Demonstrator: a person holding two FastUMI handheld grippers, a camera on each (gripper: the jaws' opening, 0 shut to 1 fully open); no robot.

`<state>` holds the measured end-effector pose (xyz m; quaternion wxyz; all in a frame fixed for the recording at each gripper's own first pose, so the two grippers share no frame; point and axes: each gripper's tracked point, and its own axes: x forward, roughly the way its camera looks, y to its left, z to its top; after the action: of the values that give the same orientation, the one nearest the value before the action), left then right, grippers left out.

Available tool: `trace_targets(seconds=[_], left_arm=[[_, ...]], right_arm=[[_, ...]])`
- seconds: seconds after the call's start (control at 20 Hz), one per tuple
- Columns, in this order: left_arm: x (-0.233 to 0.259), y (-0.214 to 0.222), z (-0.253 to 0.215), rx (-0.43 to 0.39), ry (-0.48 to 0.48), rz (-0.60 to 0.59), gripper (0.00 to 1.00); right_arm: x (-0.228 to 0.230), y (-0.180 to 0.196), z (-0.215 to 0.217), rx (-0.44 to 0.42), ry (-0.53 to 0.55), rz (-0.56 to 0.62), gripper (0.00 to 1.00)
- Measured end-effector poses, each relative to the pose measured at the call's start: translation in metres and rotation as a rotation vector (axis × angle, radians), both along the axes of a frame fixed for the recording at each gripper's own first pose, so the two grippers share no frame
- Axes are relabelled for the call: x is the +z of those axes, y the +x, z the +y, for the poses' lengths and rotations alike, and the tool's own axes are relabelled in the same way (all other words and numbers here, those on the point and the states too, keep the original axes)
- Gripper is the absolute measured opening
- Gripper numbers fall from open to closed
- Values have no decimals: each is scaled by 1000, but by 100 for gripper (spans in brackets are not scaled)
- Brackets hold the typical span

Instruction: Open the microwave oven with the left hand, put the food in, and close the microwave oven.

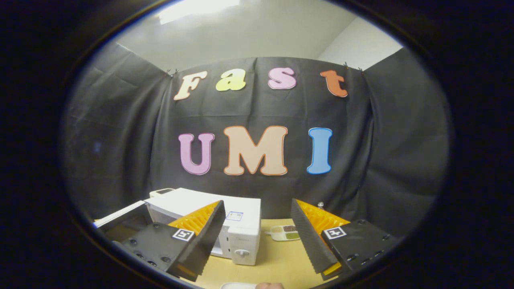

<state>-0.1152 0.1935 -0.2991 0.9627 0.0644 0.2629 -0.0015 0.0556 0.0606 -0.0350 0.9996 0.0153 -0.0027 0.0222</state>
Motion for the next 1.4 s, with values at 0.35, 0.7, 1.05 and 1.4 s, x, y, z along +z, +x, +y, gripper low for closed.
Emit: trace_targets(seconds=[0.35, 0.7, 1.05, 1.4], left_arm=[[6, 26, -43, -94, 21, -21, 0], [13, 57, -85, -158, 22, -46, 0], [14, 83, -126, -171, 17, -55, 1], [18, 122, -161, -135, 9, -60, 0]], right_arm=[[-8, -7, -11, -5, -7, 19, 96], [-5, -6, -28, 1, -12, 13, 100], [-1, 3, -46, 38, -8, -6, 96], [11, 18, -72, 64, -10, -40, 96]])
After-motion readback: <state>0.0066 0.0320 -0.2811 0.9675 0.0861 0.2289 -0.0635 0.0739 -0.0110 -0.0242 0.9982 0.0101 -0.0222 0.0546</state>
